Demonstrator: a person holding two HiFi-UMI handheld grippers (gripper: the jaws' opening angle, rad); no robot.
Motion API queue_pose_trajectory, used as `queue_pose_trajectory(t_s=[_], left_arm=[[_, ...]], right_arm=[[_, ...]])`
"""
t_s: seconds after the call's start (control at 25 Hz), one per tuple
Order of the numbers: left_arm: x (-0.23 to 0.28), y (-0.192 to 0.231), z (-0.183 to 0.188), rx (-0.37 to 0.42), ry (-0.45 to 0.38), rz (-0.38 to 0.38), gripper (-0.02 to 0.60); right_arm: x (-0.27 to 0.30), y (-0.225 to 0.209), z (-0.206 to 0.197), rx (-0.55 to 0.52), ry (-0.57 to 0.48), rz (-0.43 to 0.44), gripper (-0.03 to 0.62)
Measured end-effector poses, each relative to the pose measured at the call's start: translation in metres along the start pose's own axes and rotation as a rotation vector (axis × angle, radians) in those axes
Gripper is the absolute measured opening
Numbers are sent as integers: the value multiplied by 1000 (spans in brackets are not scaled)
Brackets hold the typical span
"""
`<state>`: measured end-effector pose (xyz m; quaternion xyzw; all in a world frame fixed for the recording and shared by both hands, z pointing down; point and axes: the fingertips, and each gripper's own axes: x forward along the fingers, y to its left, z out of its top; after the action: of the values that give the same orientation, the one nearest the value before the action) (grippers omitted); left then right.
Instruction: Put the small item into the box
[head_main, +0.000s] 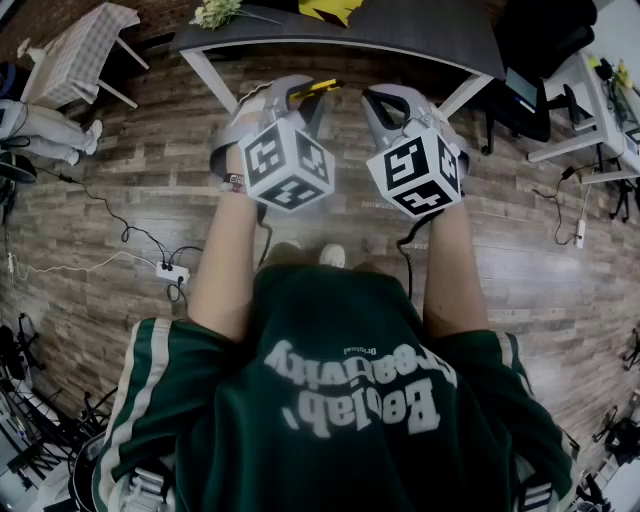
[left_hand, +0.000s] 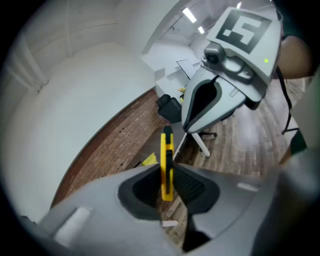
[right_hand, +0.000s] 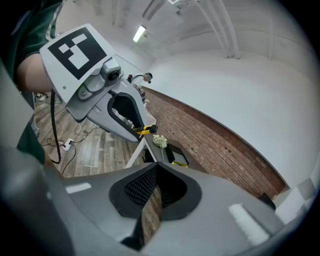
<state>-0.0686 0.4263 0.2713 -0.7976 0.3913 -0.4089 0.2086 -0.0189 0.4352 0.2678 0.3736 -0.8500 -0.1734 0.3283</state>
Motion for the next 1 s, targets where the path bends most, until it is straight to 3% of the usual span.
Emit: queue_pose_trajectory(t_s=[1.0], left_arm=[[11,-7,6,16,2,-14,72]], right_arm=[[2,-6,-11,12,-12,-4,6]])
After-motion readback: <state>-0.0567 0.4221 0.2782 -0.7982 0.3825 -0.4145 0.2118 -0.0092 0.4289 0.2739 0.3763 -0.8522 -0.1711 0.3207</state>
